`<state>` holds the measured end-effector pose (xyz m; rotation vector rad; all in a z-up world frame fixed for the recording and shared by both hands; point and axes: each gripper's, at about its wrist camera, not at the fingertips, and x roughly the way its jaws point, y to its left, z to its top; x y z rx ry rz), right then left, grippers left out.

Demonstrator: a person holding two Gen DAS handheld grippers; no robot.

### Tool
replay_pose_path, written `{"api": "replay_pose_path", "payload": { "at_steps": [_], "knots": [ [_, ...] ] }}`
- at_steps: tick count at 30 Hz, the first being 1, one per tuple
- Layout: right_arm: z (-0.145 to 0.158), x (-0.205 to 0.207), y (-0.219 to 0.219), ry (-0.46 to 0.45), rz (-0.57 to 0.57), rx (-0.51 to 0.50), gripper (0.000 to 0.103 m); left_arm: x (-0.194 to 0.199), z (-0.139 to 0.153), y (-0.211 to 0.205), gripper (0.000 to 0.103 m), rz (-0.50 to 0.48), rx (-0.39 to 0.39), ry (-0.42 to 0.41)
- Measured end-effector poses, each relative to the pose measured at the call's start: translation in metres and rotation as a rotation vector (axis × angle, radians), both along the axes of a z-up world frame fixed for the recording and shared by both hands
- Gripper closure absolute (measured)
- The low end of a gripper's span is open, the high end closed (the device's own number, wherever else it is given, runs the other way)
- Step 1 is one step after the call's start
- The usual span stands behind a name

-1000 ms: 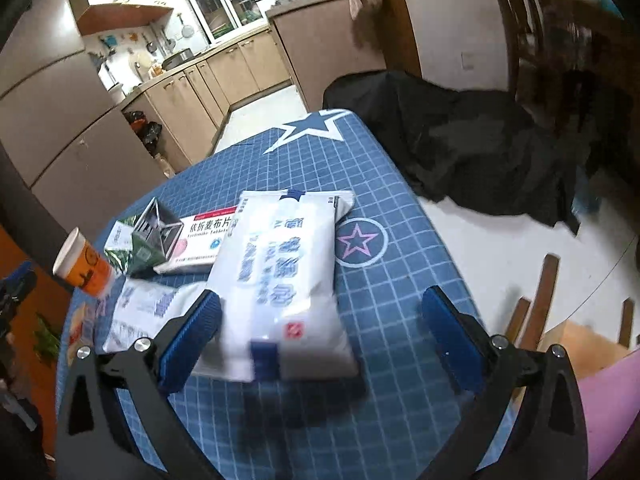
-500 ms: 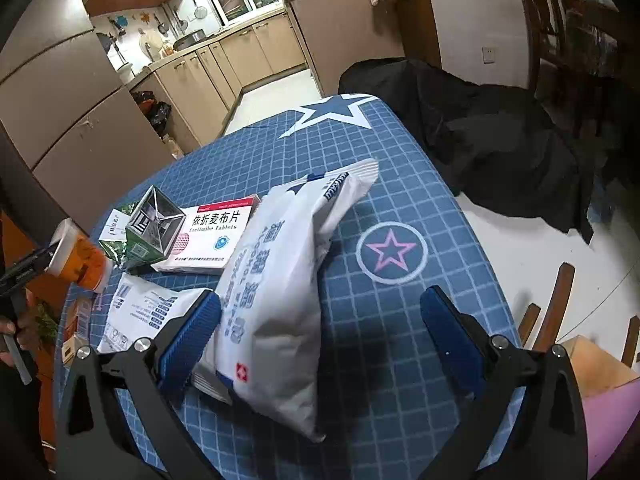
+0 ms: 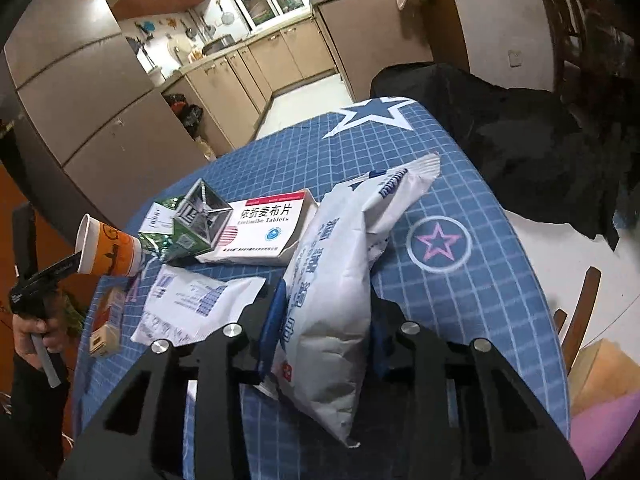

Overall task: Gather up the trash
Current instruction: 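Grasp the white alcohol-wipe pack with the right tool while left tool grasps the paper cup, then lift the wipe pack and paper cup off the table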

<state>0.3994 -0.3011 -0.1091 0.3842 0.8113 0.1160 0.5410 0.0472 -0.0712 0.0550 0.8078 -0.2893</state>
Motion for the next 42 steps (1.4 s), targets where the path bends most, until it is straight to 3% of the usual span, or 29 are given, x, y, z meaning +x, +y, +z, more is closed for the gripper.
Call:
{"api": "replay_pose_path", "payload": {
  "at_steps": [4, 9, 18, 22, 29, 42],
  "knots": [
    [0.006, -0.018, -0.003, -0.024, -0.006, 0.011, 0.071, -0.014, 0.014, 0.004, 0.096, 0.035, -0.014, -0.038],
    [0.019, -0.043, 0.003, -0.064, 0.003, 0.003, 0.072, -0.048, 0.034, -0.002, 0.096, 0.087, 0.026, -0.105],
    [0.042, -0.086, 0.022, -0.122, 0.058, 0.016, 0.073, -0.153, 0.057, -0.039, 0.096, 0.101, 0.050, -0.215],
    [0.045, -0.110, 0.033, -0.133, 0.078, 0.007, 0.074, -0.196, 0.054, -0.065, 0.096, 0.098, 0.107, -0.268],
    [0.042, -0.156, 0.052, -0.125, 0.105, -0.030, 0.075, -0.242, 0.032, -0.083, 0.096, 0.072, 0.022, -0.188],
    [0.049, -0.201, 0.069, -0.169, 0.109, -0.118, 0.075, -0.285, 0.026, -0.102, 0.096, 0.086, 0.125, -0.241]
  ]
}}
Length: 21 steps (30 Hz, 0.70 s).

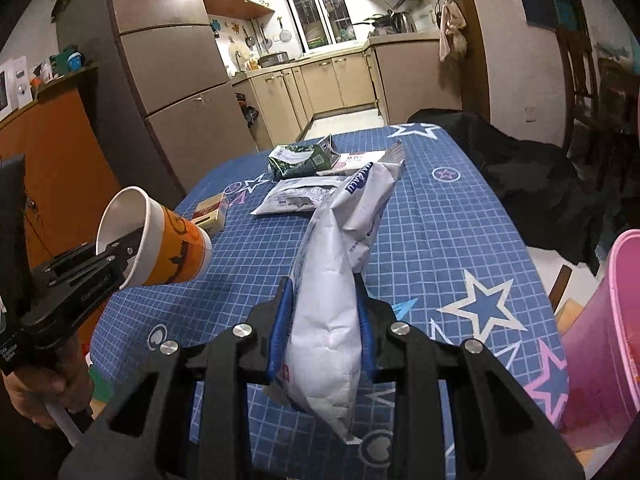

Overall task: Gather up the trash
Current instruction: 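Lift the wipe pack and paper cup off the table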

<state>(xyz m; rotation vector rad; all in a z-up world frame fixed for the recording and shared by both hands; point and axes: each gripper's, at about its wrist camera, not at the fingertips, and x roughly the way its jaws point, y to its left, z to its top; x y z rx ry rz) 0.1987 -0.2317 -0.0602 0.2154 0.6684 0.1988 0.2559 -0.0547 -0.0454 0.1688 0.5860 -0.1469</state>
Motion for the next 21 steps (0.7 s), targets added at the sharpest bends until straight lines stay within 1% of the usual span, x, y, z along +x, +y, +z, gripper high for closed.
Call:
{"api": "replay_pose_path", "payload": {
  "at_steps": [2, 10, 21],
  "knots": [
    [0.003, -0.004, 0.001, -0.010, 0.003, 0.000, 0.075, -0.004, 0.001, -0.001, 0.096, 0.005, 0.010, -0.012],
    [0.014, -0.016, 0.010, -0.055, 0.010, -0.053, 0.075, -0.013, 0.007, -0.003, 0.096, 0.017, 0.037, -0.045],
    [0.016, -0.024, 0.016, -0.071, 0.018, -0.084, 0.075, -0.021, 0.007, -0.007, 0.096, 0.037, 0.067, -0.077]
  ]
}}
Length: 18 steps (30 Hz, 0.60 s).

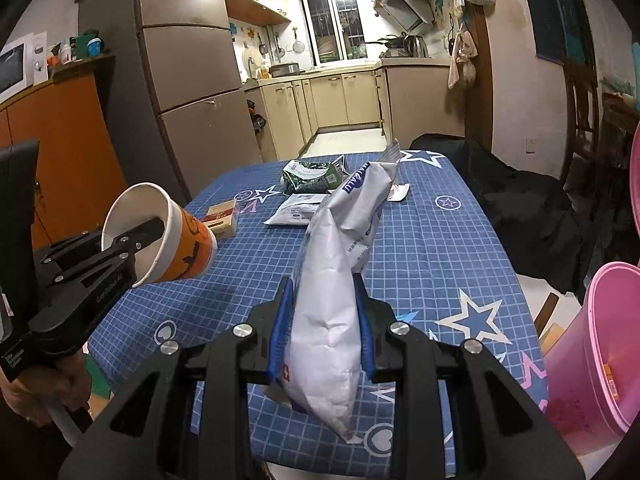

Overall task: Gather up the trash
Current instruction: 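Lift the wipe pack and paper cup off the table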

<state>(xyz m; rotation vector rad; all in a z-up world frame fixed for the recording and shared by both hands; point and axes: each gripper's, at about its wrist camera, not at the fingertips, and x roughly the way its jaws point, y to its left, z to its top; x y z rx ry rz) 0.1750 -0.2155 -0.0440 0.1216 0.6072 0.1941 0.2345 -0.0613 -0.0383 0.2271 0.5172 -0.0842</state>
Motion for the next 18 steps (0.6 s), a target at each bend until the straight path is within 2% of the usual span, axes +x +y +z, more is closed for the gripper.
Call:
{"api": "replay_pose_path", "payload": {
  "at_steps": [18],
  "knots": [
    [0.0051, -0.0026, 0.0007, -0.007, -0.009, -0.008, 0.075, -0.0035, 0.0024, -0.0057, 0.096, 0.008, 0.017, -0.014]
  ]
}}
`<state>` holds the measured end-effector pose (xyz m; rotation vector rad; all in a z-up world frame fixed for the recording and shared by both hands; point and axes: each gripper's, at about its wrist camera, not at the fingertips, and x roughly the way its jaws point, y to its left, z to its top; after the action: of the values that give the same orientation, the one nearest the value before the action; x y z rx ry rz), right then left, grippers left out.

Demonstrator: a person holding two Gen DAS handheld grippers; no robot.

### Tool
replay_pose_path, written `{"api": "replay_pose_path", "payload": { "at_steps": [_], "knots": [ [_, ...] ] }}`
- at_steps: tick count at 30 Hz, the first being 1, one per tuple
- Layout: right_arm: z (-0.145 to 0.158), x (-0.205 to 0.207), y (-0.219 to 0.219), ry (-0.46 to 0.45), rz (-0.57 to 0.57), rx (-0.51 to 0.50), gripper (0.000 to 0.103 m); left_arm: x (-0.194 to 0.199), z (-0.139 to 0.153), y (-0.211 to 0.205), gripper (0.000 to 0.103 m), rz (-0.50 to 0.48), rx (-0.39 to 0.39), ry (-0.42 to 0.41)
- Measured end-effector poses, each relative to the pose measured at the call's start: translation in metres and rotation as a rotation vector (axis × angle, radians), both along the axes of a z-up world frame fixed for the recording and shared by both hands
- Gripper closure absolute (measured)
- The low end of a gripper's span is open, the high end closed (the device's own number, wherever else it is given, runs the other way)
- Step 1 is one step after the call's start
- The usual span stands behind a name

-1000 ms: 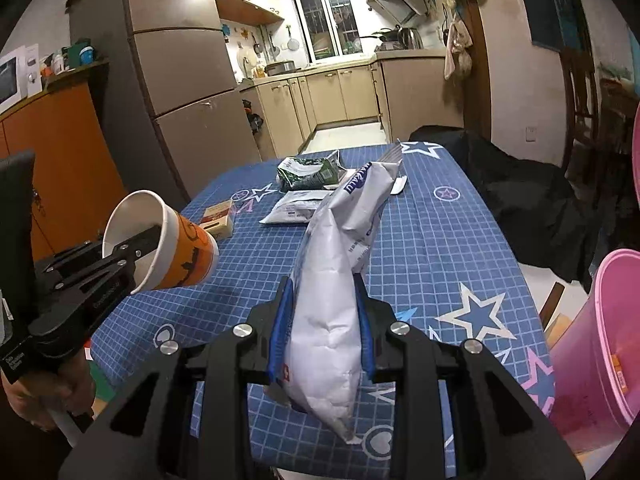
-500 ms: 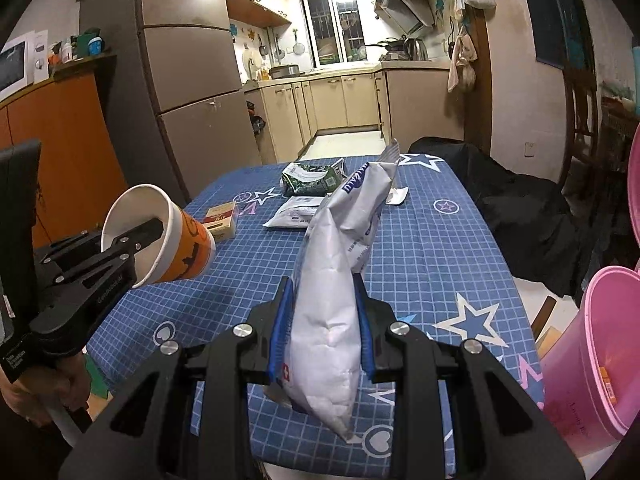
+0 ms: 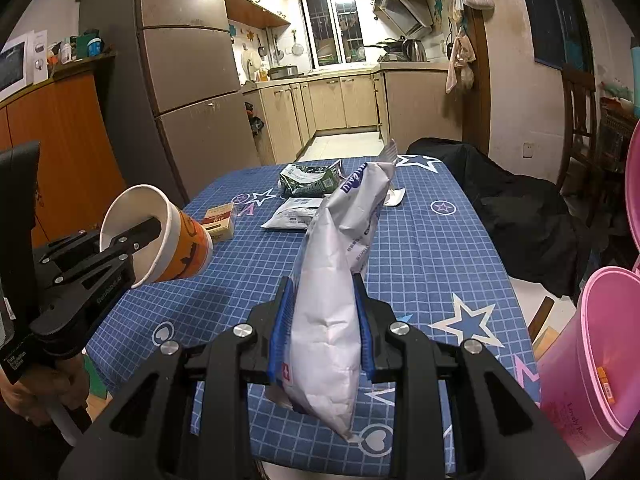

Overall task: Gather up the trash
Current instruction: 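Lift the wipe pack and paper cup off the table, then carry both items over the pink bin and open both tools to drop them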

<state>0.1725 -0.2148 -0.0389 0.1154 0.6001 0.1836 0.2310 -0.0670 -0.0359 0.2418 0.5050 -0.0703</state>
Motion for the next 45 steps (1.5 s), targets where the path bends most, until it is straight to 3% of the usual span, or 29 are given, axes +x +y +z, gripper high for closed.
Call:
{"api": "replay_pose_path", "payload": {
  "at_steps": [12, 35, 45],
  "knots": [
    [0.023, -0.009, -0.032, -0.061, -0.080, 0.013, 0.075, -0.001, 0.012, -0.021, 0.096, -0.050, 0.006, -0.020],
    [0.028, -0.058, -0.142, -0.101, -0.331, 0.019, 0.077, -0.013, 0.021, -0.150, 0.096, -0.334, 0.041, -0.046],
    [0.031, -0.098, -0.198, -0.126, -0.470, 0.028, 0.077, -0.025, 0.025, -0.217, 0.096, -0.498, 0.041, -0.044]
  ]
}}
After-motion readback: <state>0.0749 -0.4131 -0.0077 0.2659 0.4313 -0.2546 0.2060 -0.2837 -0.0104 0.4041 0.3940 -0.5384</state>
